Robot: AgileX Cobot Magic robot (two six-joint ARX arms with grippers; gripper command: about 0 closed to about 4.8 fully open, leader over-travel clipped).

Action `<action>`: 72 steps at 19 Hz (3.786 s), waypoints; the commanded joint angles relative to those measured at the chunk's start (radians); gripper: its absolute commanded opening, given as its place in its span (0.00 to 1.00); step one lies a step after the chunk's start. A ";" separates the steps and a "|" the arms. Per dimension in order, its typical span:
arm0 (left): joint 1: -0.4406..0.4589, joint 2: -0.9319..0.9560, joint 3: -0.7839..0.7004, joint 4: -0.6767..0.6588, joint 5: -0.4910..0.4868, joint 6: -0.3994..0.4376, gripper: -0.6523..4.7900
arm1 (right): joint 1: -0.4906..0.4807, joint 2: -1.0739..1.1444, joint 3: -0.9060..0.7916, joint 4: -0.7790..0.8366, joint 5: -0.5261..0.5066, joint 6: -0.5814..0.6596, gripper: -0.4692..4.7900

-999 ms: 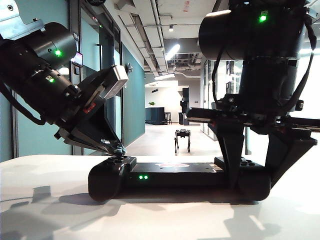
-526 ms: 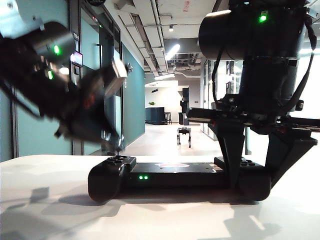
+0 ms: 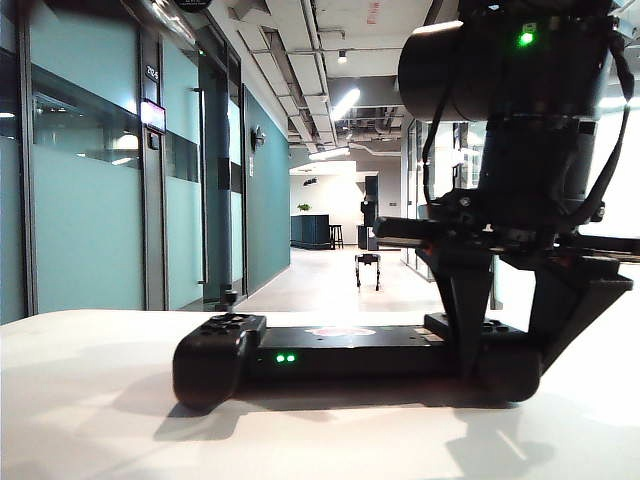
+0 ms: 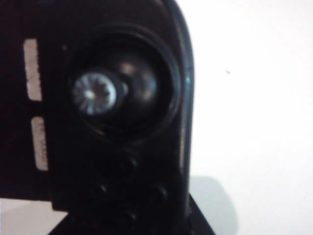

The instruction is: Push the left joystick on the remote control sitting on the white table forward to make the robot dog walk in a straight line until it approaches the door.

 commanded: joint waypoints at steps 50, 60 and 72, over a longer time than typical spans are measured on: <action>0.000 -0.816 -0.633 0.205 -0.210 0.117 0.11 | 0.002 -0.712 -0.153 0.304 0.184 -0.441 0.09; 0.070 -0.924 -0.693 0.298 -0.276 0.133 0.11 | 0.002 -0.712 -0.153 0.304 0.184 -0.441 0.09; 0.399 -0.994 -0.882 0.369 -0.256 0.133 0.11 | 0.002 -0.712 -0.153 0.305 0.184 -0.441 0.09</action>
